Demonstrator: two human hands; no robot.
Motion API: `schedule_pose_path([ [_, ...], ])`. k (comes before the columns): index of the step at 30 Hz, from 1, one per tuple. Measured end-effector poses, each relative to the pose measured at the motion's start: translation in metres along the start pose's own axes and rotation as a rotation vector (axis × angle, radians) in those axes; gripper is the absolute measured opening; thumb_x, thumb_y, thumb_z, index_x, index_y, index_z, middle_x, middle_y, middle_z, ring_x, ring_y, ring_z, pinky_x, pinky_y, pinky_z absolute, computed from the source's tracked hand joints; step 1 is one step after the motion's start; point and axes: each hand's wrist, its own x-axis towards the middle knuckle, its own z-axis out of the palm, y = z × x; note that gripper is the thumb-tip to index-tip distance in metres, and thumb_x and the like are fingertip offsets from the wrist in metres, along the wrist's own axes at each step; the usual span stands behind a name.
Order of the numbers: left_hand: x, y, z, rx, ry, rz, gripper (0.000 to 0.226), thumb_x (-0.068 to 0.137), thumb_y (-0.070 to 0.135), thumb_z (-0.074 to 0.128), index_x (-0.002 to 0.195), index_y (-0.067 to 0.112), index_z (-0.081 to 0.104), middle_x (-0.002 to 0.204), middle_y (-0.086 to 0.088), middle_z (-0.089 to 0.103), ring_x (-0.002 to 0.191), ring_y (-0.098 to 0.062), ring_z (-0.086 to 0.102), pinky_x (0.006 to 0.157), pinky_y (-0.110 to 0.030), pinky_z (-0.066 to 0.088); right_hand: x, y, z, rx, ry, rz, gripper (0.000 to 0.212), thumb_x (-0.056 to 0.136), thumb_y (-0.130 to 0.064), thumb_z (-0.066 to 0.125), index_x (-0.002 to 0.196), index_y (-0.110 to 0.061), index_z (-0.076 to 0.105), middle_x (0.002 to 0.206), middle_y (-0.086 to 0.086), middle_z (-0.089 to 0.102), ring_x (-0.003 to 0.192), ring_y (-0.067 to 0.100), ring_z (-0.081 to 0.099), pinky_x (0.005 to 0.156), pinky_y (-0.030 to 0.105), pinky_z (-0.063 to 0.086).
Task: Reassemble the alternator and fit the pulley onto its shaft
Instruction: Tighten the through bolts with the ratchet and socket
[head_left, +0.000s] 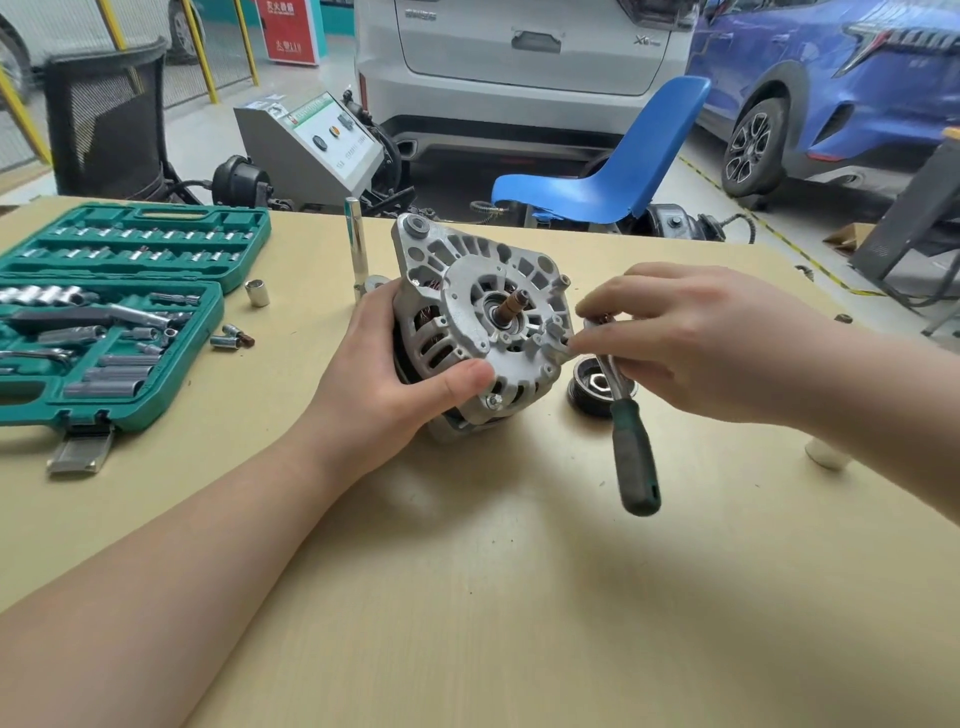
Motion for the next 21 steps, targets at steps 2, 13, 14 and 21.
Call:
schedule_pose_path([
  [2, 0.000, 0.000, 0.000, 0.012, 0.005, 0.001, 0.090, 0.066, 0.077, 0.080, 0.144, 0.041, 0.051, 0.140, 0.017, 0.062, 0.127, 0.003, 0.060, 0.098, -0.018, 0.046, 0.001, -0.004, 0.003, 0.030, 0.057, 0.051, 0.029, 0.092, -0.008, 0.074, 0.121, -0.006, 0.075, 0.107, 0.013, 0.074, 0.090, 0.039, 0.070, 0.077, 0.048, 0.060],
  [13, -0.001, 0.005, -0.001, 0.006, -0.004, -0.025, 0.073, 0.068, 0.072, 0.081, 0.133, 0.049, 0.057, 0.132, 0.018, 0.068, 0.119, 0.003, 0.065, 0.086, -0.002, 0.045, 0.033, -0.013, 0.008, 0.605, 0.082, 0.941, 0.018, 0.082, -0.034, 0.077, 0.071, -0.021, 0.074, 0.058, -0.005, 0.069, 0.054, 0.013, 0.068, 0.049, 0.028, 0.052],
  [14, -0.001, 0.005, -0.002, 0.007, 0.002, -0.031, 0.070, 0.067, 0.072, 0.081, 0.129, 0.051, 0.058, 0.129, 0.018, 0.070, 0.117, 0.002, 0.067, 0.085, -0.004, 0.046, 0.035, -0.009, 0.011, 0.731, 0.067, 1.057, 0.021, 0.082, -0.033, 0.078, 0.070, -0.017, 0.073, 0.056, -0.002, 0.069, 0.049, 0.015, 0.066, 0.045, 0.027, 0.048],
  [21, -0.005, 0.006, -0.002, -0.001, -0.006, -0.079, 0.078, 0.064, 0.072, 0.081, 0.134, 0.053, 0.051, 0.138, 0.020, 0.065, 0.124, 0.001, 0.064, 0.100, -0.024, 0.054, 0.029, -0.005, 0.017, 1.050, 0.046, 1.205, 0.030, 0.087, -0.036, 0.080, 0.076, -0.008, 0.074, 0.055, 0.004, 0.068, 0.046, 0.017, 0.061, 0.041, 0.024, 0.044],
])
